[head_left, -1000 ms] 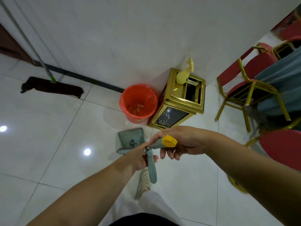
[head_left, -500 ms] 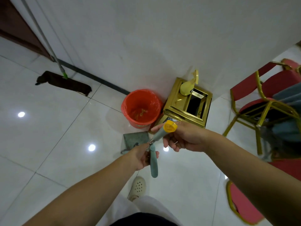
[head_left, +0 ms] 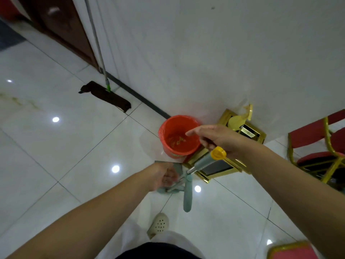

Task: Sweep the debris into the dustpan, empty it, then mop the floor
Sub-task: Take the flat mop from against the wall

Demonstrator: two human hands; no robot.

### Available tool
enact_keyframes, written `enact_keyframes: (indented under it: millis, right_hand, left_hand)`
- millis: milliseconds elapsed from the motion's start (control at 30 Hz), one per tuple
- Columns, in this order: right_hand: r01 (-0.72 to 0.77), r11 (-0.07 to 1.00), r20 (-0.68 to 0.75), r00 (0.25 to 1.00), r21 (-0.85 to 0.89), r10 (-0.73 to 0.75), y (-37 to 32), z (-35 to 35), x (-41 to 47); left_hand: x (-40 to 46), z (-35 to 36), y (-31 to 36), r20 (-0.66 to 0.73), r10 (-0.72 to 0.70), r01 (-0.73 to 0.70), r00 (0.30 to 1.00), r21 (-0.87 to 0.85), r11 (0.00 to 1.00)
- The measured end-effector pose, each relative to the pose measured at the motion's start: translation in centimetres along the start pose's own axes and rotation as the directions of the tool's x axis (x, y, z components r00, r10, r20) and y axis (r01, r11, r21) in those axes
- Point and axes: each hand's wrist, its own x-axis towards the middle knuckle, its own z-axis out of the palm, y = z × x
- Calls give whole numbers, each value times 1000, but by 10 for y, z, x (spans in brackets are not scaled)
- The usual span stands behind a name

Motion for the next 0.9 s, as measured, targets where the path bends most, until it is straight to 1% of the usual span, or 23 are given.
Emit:
enact_keyframes:
  millis: [67, 133, 233, 367, 533, 667, 767, 900]
  right_hand:
    - [0, 998, 65, 998, -59, 4, -18, 4, 9]
    - [6, 986, 112, 994, -166, 13, -39, 11, 20]
    - [14, 951, 123, 992, -309, 26, -76, 28, 40]
    - [31, 918, 96, 995, -396, 7, -133, 67, 80]
    - [60, 946, 10, 998, -318, -60, -199, 143, 149]
    - [55, 947, -14, 998, -317, -63, -238, 203, 208]
    - [40, 964, -35, 998, -262, -51, -254, 230, 242]
    - [4, 971, -33, 999, -240, -12, -268, 246, 278]
  left_hand:
    - [-14, -18, 19, -31, 79, -79, 996, -12, 997]
    - [-28, -42, 40, -90, 146, -149, 985, -21, 989]
    - [-50, -86, 69, -158, 230, -244, 960, -73, 967]
    - [-73, -152, 107, -210, 328, -351, 921, -80, 933]
    - [-97, -241, 160, -288, 374, -422, 882, -125, 898]
    - [-115, -314, 191, -364, 366, -421, 856, -81, 903]
    - [-117, -359, 206, -403, 336, -404, 851, -95, 910]
    - [-109, -397, 225, -429, 321, -428, 845, -181, 885]
